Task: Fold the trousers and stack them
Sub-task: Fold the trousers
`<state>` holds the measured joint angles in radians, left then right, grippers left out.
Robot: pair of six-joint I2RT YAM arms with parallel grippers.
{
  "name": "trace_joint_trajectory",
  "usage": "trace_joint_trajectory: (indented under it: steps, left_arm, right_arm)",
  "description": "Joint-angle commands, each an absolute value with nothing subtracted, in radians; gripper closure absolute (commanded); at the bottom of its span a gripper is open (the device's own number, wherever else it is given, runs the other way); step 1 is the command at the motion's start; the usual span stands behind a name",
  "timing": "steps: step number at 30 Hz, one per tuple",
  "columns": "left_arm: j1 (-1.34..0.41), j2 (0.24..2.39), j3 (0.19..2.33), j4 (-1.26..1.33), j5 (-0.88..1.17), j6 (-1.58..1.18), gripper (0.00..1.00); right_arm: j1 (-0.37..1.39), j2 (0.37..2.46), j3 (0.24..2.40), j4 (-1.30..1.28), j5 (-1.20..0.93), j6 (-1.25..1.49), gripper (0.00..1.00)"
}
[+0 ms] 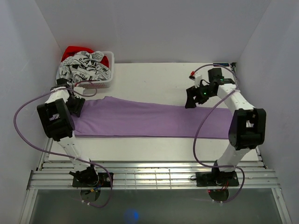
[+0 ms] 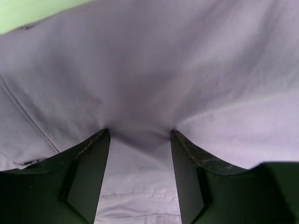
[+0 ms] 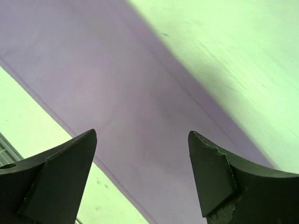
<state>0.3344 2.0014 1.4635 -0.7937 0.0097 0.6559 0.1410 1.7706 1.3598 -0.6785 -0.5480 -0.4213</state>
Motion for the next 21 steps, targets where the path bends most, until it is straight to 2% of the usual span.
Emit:
trace_joint_trajectory:
  steps: [1,4,8,10,16,21]
  left_arm:
    - [0.344,1.852,1.443,-0.802,0.098,0.683,0.34]
    - [0.33,1.786,1.428,-0.825,0.144,0.657,0.33]
    - [0.318,1.747,1.405,-0.853,0.207,0.618,0.34]
    - [0.299,1.726,1.398,-0.864,0.225,0.601,0.34]
    - [0.235,1.677,1.364,-0.896,0.249,0.568,0.34]
    - [0.212,1.641,1.33,-0.896,0.244,0.558,0.33]
  right_arm:
    - [0.017,1.643,1.35,-0.773,-0.519,-0.485,0.15]
    - [-0.156,1.588,1.301,-0.793,-0.49,-0.509,0.2]
    - [-0.39,1.571,1.249,-0.775,-0.419,-0.514,0.4]
    - [-0.478,1.582,1.218,-0.75,-0.375,-0.502,0.43]
    - [-0.584,1.611,1.12,-0.635,-0.261,-0.502,0.42]
    - [-0.62,1.657,1.059,-0.572,-0.216,-0.523,0.36]
